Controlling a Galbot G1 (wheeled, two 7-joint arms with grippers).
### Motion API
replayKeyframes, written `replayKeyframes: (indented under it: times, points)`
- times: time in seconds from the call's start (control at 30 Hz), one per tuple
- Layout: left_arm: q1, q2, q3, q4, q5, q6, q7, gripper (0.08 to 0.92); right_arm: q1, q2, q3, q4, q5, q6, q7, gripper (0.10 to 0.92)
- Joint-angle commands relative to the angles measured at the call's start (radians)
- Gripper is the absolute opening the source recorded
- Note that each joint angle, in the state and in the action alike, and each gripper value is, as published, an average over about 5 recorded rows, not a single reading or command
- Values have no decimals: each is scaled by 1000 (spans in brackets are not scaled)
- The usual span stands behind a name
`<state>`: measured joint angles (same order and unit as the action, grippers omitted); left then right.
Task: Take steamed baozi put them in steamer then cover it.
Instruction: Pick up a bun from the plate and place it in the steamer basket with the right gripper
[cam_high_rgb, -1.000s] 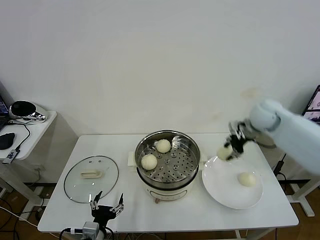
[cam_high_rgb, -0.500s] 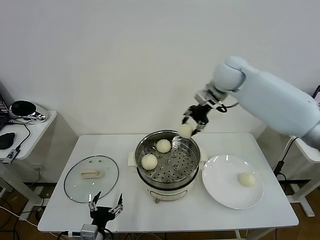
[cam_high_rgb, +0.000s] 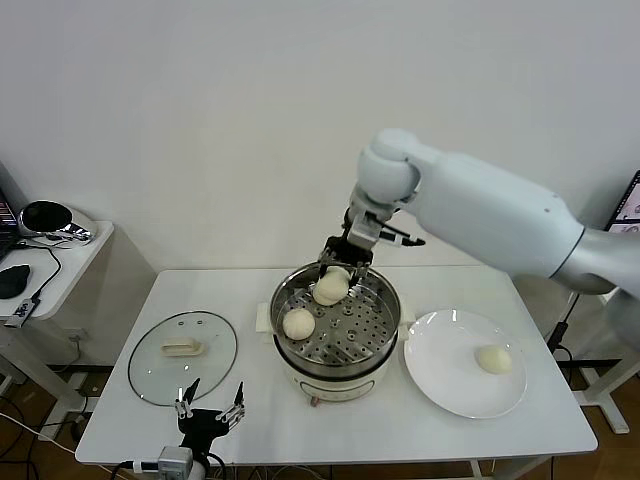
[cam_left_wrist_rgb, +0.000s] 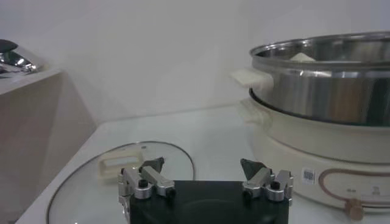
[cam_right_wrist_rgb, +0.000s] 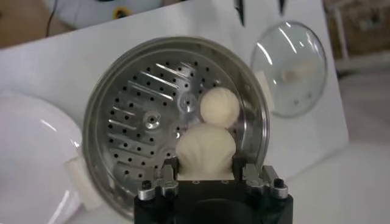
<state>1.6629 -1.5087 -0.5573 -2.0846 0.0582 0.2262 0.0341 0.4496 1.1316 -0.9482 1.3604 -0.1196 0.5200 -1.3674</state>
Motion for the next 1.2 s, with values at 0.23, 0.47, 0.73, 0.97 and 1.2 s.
replayKeyframes:
  times: [0.23, 0.47, 0.73, 0.97, 1.2]
  points:
    - [-3, 6, -9, -3, -13, 0, 2, 823, -115, 42, -57, 33, -186, 120, 2, 543]
    - [-3, 9, -7, 0, -14, 0, 2, 823, -131, 67, -69, 45, -156, 111, -19, 539]
    - [-5, 6, 3, 9, -11, -1, 2, 823, -150, 59, -73, 59, -157, 112, -25, 543]
    - [-9, 4, 6, 6, -9, 0, 3, 823, -165, 62, -75, 63, -160, 104, -21, 543]
    - [-9, 3, 1, 3, -11, 0, 3, 823, -163, 71, -70, 56, -167, 85, -11, 551]
